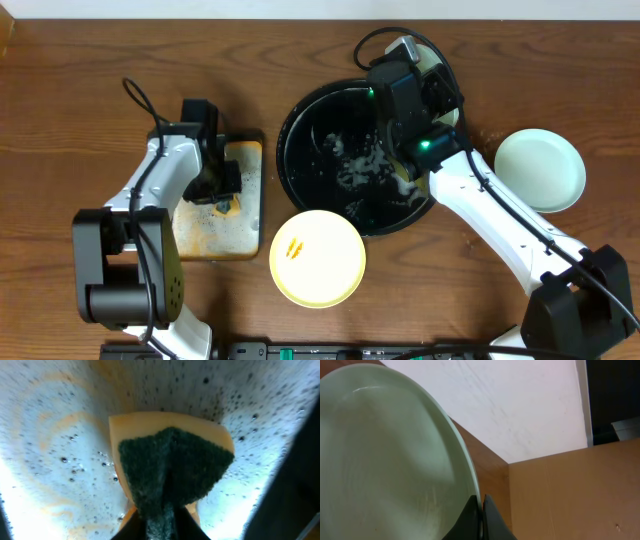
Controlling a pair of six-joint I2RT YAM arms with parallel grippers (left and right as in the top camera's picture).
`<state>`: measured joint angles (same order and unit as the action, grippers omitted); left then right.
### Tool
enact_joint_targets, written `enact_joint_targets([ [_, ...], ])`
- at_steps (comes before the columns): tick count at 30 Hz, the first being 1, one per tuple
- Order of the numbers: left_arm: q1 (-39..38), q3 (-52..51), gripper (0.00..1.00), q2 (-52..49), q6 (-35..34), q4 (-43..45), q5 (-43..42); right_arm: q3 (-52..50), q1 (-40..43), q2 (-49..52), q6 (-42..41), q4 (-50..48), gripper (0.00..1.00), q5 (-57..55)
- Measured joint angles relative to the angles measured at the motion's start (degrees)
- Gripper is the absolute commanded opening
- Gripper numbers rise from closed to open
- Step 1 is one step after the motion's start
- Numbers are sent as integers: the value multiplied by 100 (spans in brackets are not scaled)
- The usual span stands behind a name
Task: Clean dirty plates on tray and stack at the side
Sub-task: 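Carry the green plate right and stack it on the cleaned plate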
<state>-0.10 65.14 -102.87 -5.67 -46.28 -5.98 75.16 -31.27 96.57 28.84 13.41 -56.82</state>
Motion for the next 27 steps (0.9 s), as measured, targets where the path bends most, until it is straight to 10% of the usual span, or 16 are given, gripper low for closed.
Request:
enact_joint_targets([
  [27, 0, -85, 17, -2, 15, 48, 4, 0, -2, 0, 0, -2, 1, 0],
])
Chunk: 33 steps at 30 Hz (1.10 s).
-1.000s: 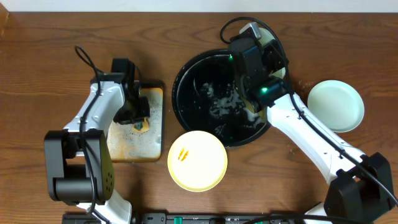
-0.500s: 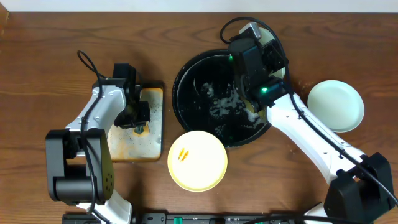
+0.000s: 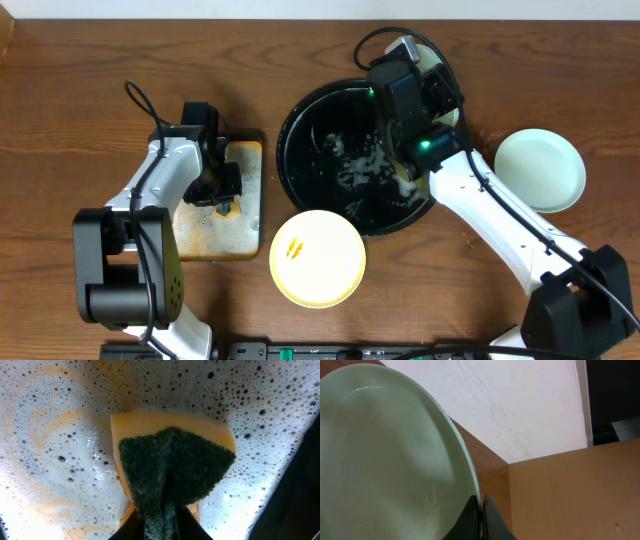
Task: Clean dirty plates on tray and stack at the side
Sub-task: 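Carry the green plate right and stack it on the cleaned plate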
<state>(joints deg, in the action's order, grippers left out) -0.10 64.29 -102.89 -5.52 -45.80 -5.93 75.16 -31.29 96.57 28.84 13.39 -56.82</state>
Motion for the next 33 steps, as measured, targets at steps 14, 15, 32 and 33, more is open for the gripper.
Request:
enact_joint_targets([
  [14, 0, 0, 17, 0, 0, 2, 2, 0, 4, 0, -369, 264, 1, 33],
  [15, 0, 0, 17, 0, 0, 2, 4, 0, 4, 0, -396, 251, 1, 44],
  [32, 0, 0, 17, 0, -2, -20, 11, 2, 46, -409, -695, 551, 1, 568],
  [33, 0, 0, 17, 0, 0, -20, 11, 2, 66, -422, -782, 623, 1, 614],
])
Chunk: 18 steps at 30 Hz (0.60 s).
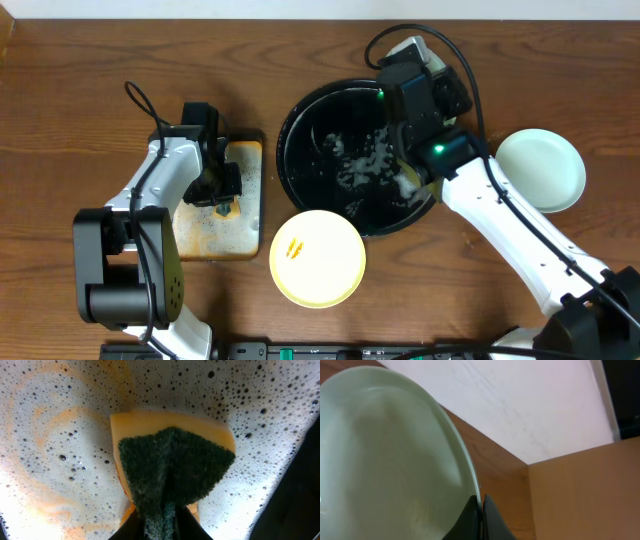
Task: Clean dirty plates on tray and stack at the side
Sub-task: 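Carry the green plate right and stack it on the cleaned plate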
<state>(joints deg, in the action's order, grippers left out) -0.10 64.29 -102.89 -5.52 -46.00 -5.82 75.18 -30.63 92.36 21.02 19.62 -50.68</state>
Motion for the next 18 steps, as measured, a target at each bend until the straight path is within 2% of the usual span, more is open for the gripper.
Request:
enact_joint_targets([
  [4, 0, 0, 17, 0, -2, -2, 0, 0, 173, -15, -442, 450, 1, 203],
  [11, 0, 0, 17, 2, 0, 0, -2, 4, 1067, -160, -1353, 1174, 1, 688],
  [18, 0, 0, 17, 0, -2, 2, 0, 9, 2861, -177, -2286, 1864, 1, 2039],
])
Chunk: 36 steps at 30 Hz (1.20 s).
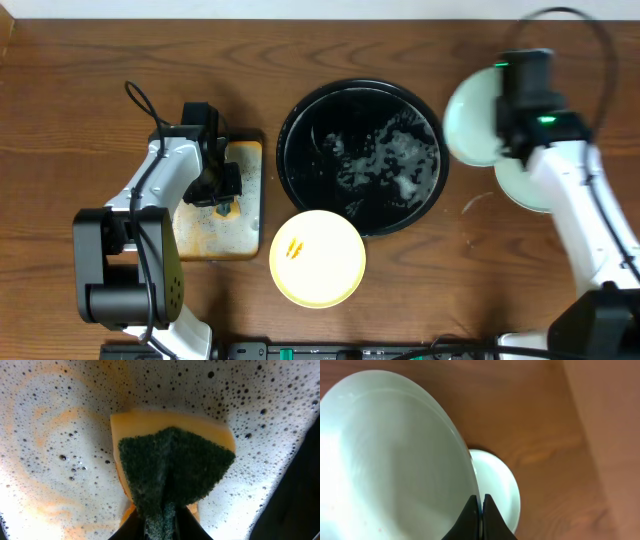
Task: Clean dirty plates on tray and stack at the side
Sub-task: 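Carry the green plate right and stack it on the cleaned plate, then grasp the yellow plate rim with right gripper and drag it onto black tray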
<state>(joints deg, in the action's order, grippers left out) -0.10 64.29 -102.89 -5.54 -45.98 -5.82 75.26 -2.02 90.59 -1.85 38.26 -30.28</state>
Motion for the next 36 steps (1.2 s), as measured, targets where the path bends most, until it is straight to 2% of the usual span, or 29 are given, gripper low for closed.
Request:
enact_joint_targets([
  [9, 0, 0, 17, 0, 0, 17, 0, 0, 2614, 22, -466, 566, 1, 1961],
  [14, 0, 0, 17, 0, 2, 79, -2, 0, 3143, 337, -525, 739, 1, 2581],
  [20, 0, 0, 17, 0, 0, 85, -44, 0, 3217, 1091, -538, 748, 1, 2883],
  [21, 0, 0, 17, 0, 0, 83, -48, 0, 3217, 1204, -538, 748, 6, 2892],
  [22, 0, 0, 17, 0, 0, 85, -52, 0, 3217, 1296, -555, 748, 21, 2927],
  [23, 0, 0, 17, 0, 0, 83, -66, 0, 3217, 1360, -581, 750, 31, 2946],
  [24, 0, 0, 17, 0, 0, 85, -72, 0, 3217, 1399, -577, 750, 37, 2966],
  [31, 0, 0, 17, 0, 2, 63, -109, 0, 3217, 1187, -546, 726, 47, 3425],
  [33, 0, 0, 17, 0, 0, 61, -111, 0, 3211, 920, -448, 734, 55, 4037],
  [36, 0, 0, 17, 0, 0, 61, -116, 0, 3095, 339, -186, 767, 58, 5241],
])
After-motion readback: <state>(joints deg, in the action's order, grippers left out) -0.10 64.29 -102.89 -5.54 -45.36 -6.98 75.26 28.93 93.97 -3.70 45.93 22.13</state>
